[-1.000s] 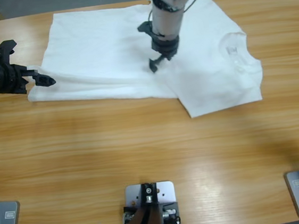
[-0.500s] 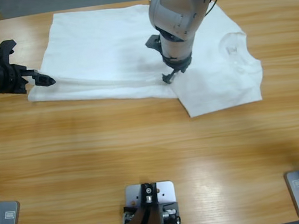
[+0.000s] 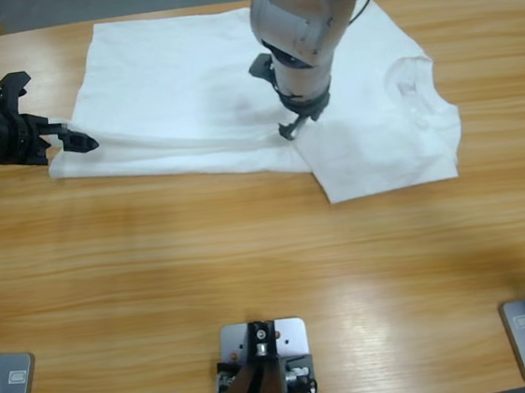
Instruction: Fold clothes
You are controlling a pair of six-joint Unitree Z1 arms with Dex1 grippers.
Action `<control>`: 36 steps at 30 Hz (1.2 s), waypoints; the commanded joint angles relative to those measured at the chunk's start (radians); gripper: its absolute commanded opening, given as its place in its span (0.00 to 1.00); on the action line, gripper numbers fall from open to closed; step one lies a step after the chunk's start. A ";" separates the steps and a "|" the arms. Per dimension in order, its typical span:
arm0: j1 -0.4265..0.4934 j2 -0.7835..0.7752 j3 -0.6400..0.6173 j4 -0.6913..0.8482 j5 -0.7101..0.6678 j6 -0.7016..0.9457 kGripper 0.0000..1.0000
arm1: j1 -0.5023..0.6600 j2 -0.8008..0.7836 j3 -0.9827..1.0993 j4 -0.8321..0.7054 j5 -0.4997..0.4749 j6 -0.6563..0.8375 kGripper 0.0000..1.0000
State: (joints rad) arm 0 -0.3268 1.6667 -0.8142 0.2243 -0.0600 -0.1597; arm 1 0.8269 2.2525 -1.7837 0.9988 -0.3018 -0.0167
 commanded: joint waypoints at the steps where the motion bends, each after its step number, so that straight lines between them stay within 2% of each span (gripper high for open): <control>1: 0.006 0.045 0.000 0.000 0.012 0.014 1.00 | 0.011 0.101 -0.042 0.031 -0.040 0.008 0.99; 12: 0.006 0.048 -0.001 0.000 0.012 0.014 1.00 | -0.047 0.132 -0.089 0.064 -0.134 0.013 0.98; 24: 0.006 0.051 0.000 0.000 0.012 0.014 1.00 | -0.054 0.159 -0.180 0.115 -0.218 0.035 0.98; 36: 0.006 0.050 0.000 0.000 0.012 0.014 1.00 | -0.080 0.211 -0.275 0.173 -0.230 0.040 0.98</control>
State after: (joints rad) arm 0 -0.3268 1.6740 -0.8142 0.2243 -0.0600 -0.1597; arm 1 0.7726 2.3904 -2.0476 1.1560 -0.5155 0.0100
